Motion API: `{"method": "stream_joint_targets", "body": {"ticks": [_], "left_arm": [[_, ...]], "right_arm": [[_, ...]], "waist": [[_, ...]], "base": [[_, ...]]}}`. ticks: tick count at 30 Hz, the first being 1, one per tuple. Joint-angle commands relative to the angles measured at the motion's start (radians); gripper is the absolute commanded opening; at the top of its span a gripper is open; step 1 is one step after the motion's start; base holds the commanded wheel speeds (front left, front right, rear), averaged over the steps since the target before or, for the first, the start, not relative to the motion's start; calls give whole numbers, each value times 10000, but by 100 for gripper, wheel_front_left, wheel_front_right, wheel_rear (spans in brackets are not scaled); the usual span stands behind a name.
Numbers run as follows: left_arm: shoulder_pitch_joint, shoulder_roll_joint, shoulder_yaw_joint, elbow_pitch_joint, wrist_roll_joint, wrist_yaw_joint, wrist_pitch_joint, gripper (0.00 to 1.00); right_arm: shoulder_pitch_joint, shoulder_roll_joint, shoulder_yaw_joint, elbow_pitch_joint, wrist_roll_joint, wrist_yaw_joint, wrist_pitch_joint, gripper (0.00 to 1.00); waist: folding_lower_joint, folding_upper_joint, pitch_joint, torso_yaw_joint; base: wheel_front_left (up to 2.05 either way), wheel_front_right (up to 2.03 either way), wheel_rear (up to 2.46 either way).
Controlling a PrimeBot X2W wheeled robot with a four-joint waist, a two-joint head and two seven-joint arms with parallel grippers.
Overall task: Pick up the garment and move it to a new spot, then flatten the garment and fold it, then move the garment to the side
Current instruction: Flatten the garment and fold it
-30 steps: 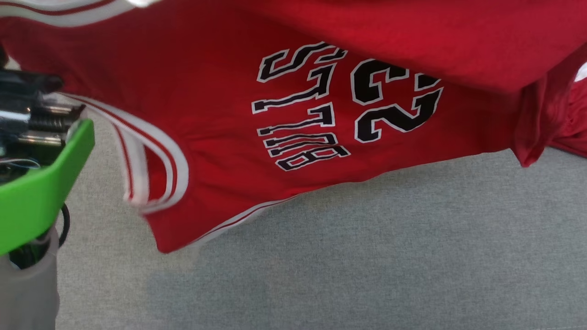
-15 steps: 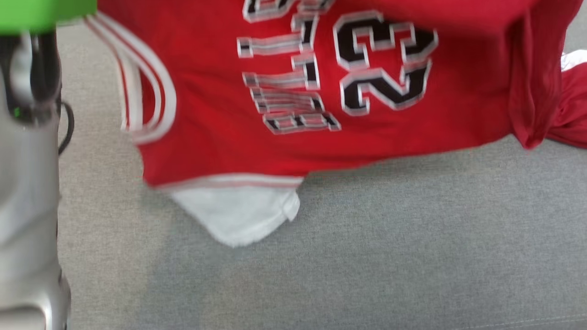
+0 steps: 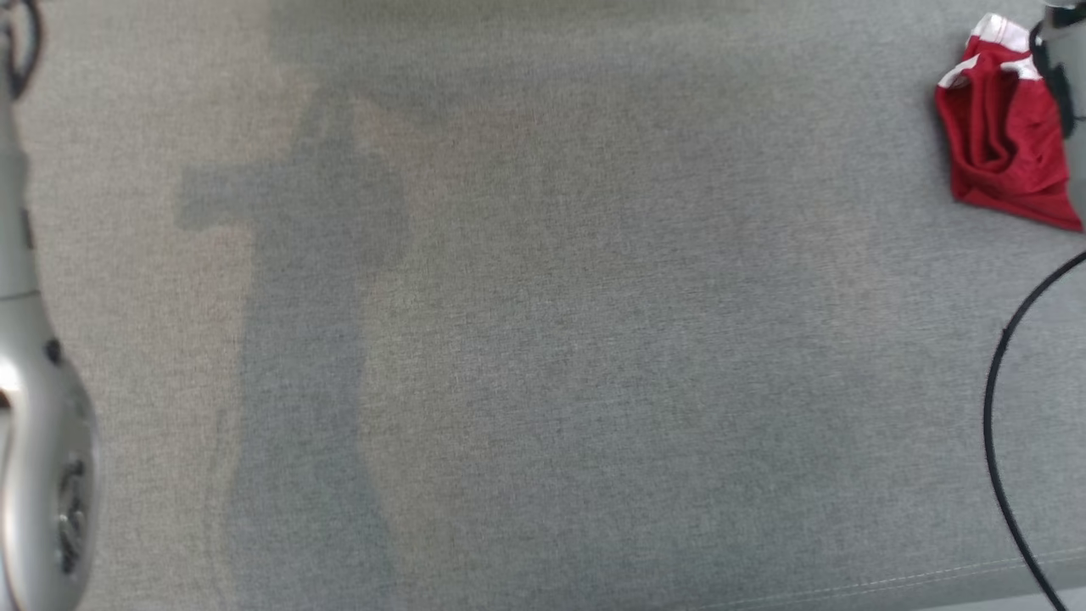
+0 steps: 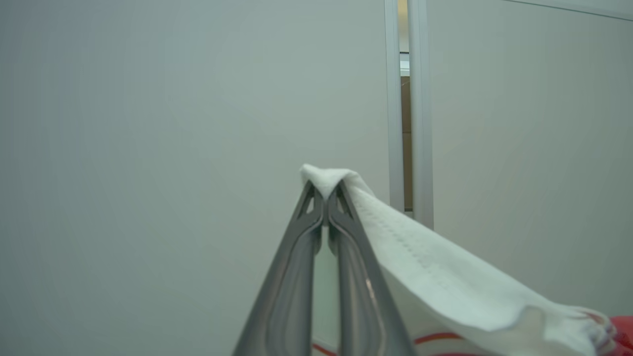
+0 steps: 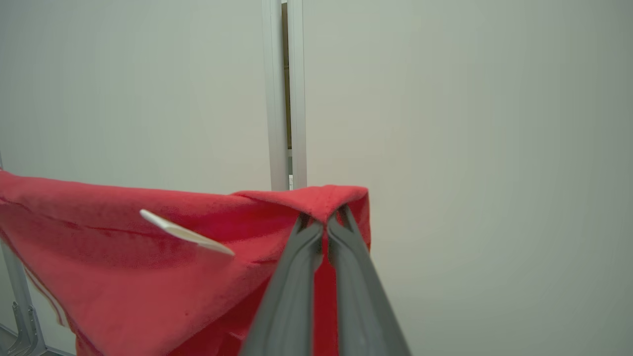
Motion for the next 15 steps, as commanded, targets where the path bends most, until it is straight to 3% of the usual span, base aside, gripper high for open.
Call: {"method": "stream_joint_targets", "body": {"ticks": [1, 9, 15], "left_arm": [[499, -139, -68, 356, 237, -28, 8, 0], [2399, -1132, -230, 3819, 18, 9, 0, 0], [2999, -1385, -126, 4679, -149, -82, 1, 0]], "right_arm": [[44, 172, 268, 555, 66, 1, -156, 0], [707, 888, 1524, 4047, 352, 1, -542, 0], [1417, 1260, 2070, 4929, 493, 1, -779, 0]], "waist": [[0, 0, 385, 228], [0, 0, 1134, 591], [0, 0, 1425, 555]], "base": [[0, 0, 0], [0, 0, 0], [0, 0, 0]]}}
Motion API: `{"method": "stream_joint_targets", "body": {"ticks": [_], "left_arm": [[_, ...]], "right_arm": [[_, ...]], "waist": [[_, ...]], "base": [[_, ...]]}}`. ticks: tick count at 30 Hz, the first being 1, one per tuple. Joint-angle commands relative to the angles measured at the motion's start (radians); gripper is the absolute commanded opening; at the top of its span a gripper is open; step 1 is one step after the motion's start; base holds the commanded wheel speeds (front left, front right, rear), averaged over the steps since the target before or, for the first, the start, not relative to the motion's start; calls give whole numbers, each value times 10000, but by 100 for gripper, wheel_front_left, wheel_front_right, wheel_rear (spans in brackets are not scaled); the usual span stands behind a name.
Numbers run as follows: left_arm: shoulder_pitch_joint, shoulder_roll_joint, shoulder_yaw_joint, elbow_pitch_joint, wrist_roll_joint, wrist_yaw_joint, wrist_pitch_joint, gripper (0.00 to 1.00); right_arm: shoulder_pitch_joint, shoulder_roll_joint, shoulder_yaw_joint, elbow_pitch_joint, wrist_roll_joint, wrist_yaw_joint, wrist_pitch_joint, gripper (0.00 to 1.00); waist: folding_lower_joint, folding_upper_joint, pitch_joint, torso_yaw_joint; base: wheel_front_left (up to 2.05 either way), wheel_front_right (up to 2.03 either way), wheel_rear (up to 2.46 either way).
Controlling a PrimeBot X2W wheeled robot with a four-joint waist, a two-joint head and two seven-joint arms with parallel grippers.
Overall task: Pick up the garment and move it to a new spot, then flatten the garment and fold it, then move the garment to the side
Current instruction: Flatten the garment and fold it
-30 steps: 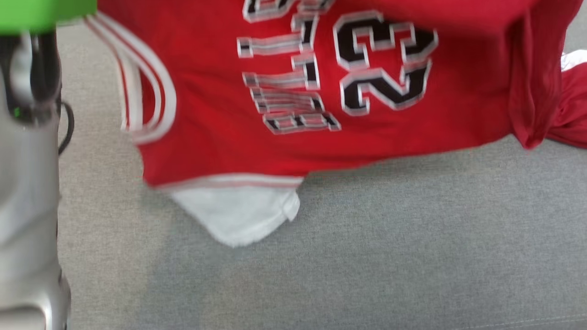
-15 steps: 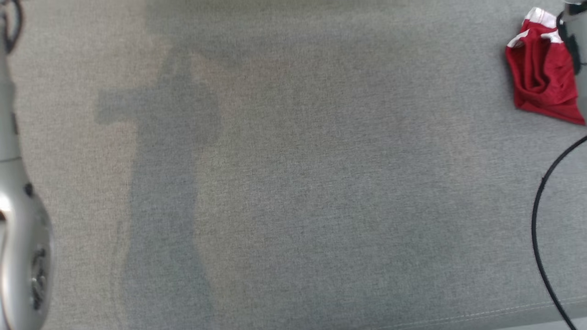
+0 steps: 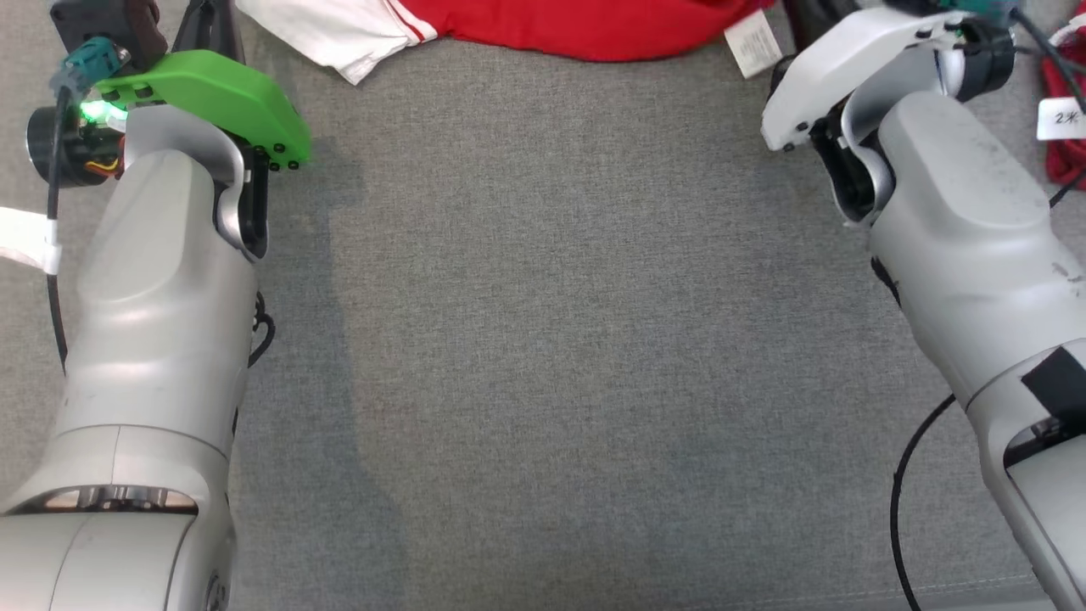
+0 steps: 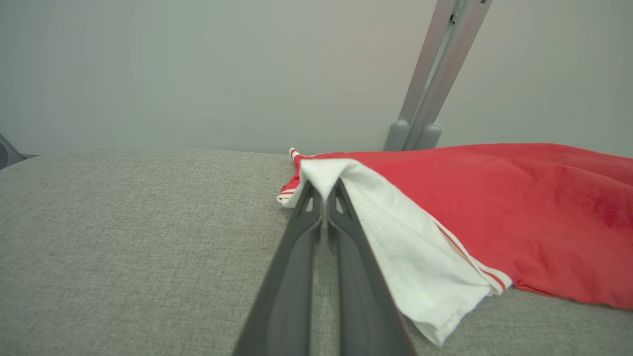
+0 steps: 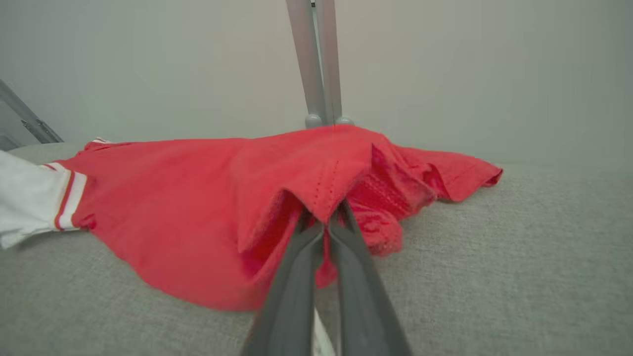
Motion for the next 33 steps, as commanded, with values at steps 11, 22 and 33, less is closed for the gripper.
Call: {"method": "stream_joint_targets", "body": {"ticks": [11, 22, 33], "left_arm": [[4178, 88, 1449, -4092, 226, -93, -2, 0], [9816, -178, 2268, -8453, 113, 156, 101, 0], [13415, -219, 1121, -12837, -190, 1261, 2623, 0]], "right_arm": [[4381, -559, -822, -3993, 284, -2, -74, 0], [9210, -1183, -1726, -7157, -60, -3, -75, 0], [12736, -1358, -3134, -9632, -342, -5, 1506, 0]], "waist": [[0, 0, -609, -122], [0, 0, -1902, 48], [0, 0, -2531, 424]], "base": [[0, 0, 0], [0, 0, 0], [0, 0, 0]]}}
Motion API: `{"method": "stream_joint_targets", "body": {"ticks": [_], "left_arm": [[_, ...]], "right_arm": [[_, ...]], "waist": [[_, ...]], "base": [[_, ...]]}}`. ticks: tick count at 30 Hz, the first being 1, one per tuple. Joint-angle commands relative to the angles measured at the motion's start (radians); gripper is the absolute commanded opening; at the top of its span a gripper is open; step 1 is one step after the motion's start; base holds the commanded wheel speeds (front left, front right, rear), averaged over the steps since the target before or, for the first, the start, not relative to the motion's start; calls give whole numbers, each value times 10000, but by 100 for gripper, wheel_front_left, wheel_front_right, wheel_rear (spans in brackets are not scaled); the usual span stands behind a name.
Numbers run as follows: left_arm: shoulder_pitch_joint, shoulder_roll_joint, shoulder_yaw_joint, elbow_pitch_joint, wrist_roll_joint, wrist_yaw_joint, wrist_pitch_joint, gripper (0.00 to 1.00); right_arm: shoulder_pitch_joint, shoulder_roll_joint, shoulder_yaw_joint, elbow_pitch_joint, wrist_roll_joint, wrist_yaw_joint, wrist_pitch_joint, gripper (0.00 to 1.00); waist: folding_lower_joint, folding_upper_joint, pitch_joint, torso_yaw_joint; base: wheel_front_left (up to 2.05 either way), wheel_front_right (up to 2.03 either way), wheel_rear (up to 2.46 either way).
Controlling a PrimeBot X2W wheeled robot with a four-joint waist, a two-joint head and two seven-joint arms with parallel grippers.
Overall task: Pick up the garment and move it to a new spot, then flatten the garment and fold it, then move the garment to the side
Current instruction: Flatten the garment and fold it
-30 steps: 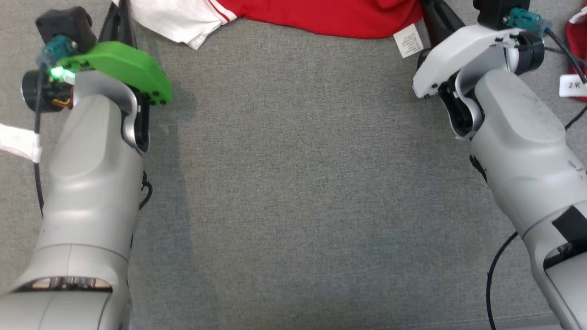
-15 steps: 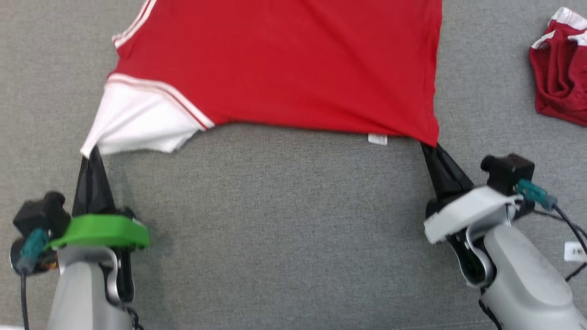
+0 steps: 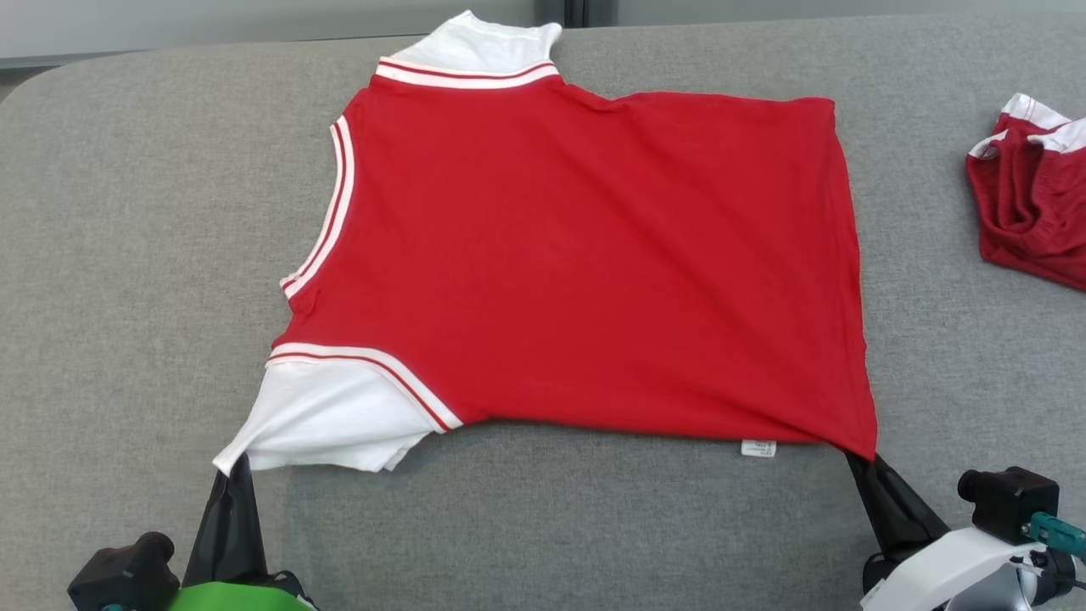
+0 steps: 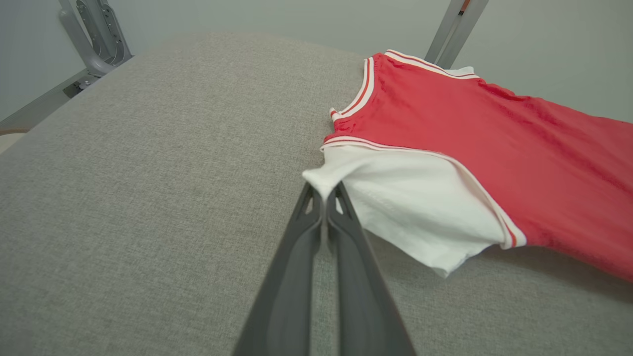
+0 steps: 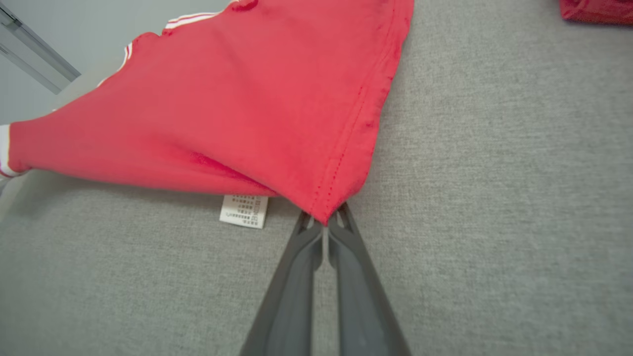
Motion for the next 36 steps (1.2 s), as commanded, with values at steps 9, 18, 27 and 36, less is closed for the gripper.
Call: {"method": "stream_joint_targets", "body": {"ticks": [9, 18, 27, 36], "left_arm": [[-682, 289, 53, -1401, -368, 24, 1066, 0], [-3882, 859, 179, -180, -1253, -494, 2100, 0], [-6823, 1025, -30, 2549, -1547, -1021, 1994, 8], [-7178, 1128, -510, 3507, 61, -686, -539, 100]], "right_arm": [[397, 411, -569, -1509, 127, -13, 2387, 0], [-1570, 280, -995, -1714, 718, -11, 4099, 0], [-3545, 26, -685, -1053, 953, -9, 3568, 40], [-3766, 101, -703, -637, -609, -6, -37, 100]], "waist": [[0, 0, 553, -250], [0, 0, 1633, -562], [0, 0, 2315, -724], [0, 0, 2383, -681]], "base": [[0, 0, 0], [0, 0, 0], [0, 0, 0], [0, 0, 0]]}}
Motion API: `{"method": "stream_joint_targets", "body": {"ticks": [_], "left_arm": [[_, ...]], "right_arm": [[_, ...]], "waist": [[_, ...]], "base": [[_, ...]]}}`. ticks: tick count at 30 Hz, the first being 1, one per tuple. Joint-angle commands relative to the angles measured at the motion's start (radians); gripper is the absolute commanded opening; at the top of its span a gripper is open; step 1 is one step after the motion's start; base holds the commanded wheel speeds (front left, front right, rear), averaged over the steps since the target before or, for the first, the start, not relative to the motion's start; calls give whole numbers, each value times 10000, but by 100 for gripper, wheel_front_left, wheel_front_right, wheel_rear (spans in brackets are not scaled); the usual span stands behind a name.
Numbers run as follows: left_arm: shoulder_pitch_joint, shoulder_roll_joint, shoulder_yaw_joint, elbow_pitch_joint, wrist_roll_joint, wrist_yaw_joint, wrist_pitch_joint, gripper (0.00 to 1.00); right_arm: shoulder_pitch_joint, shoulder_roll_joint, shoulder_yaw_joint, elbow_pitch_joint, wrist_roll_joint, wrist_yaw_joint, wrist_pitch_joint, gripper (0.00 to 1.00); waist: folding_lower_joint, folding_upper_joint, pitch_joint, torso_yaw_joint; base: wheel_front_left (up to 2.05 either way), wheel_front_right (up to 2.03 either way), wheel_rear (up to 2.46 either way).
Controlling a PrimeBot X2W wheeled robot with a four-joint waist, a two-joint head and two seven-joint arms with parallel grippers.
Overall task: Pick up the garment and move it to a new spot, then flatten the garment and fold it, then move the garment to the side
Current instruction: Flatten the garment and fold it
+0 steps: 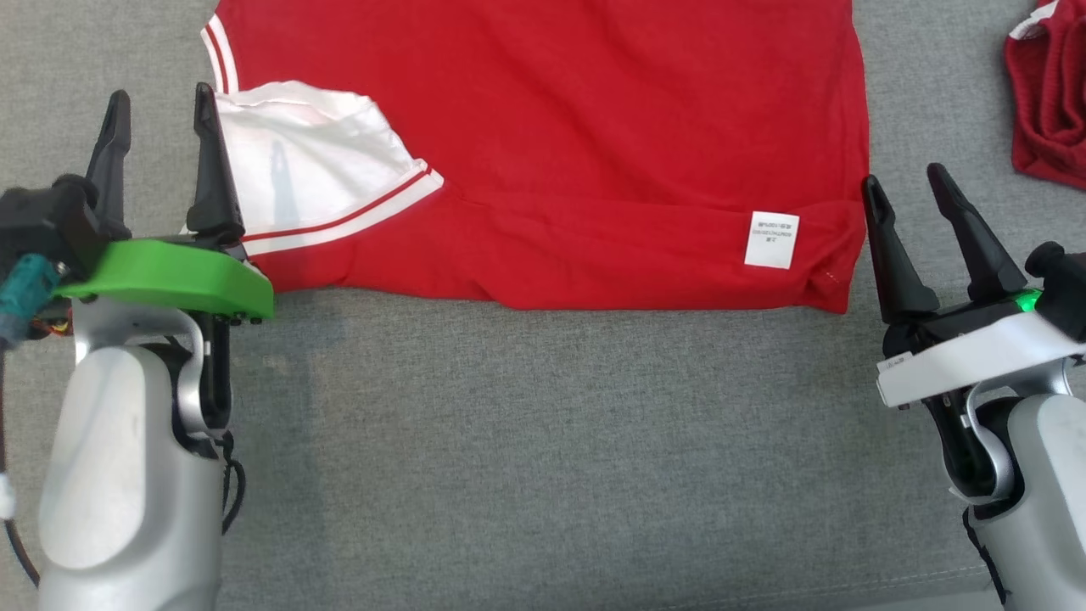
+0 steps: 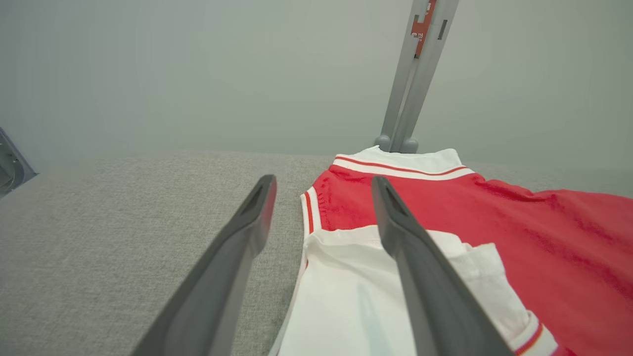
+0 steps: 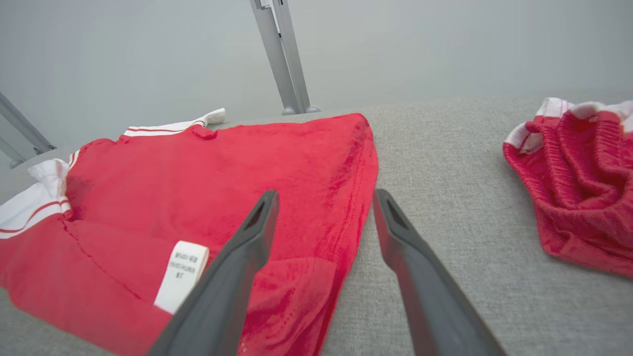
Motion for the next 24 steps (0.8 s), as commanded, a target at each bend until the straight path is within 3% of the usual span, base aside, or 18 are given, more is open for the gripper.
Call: {"method": "stream_joint_targets", "body": {"ticks": [1, 5, 13, 24], "left_arm": [[316, -67, -91, -107, 304, 185, -533, 100], [972, -103, -188, -470, 975, 665, -1663, 100], [3070, -241, -100, -1514, 1390, 1304, -2019, 100], [3997, -159, -197, -2024, 1274, 1400, -1724, 100]], "right_arm": [[199, 90, -72, 3, -373, 1, -477, 100], [637, 333, -305, -319, -1400, 1, -1241, 100], [1819, 875, -527, -1006, -1979, 1, -1448, 100], [2214, 1149, -609, -1046, -1894, 1, -1477, 100]], "waist": [[0, -1, -94, 30], [0, -1, -371, 58], [0, -1, -1124, -14], [0, -1, -1328, -63]], "base": [[0, 0, 0], [0, 0, 0], [0, 0, 0], [0, 0, 0]]}}
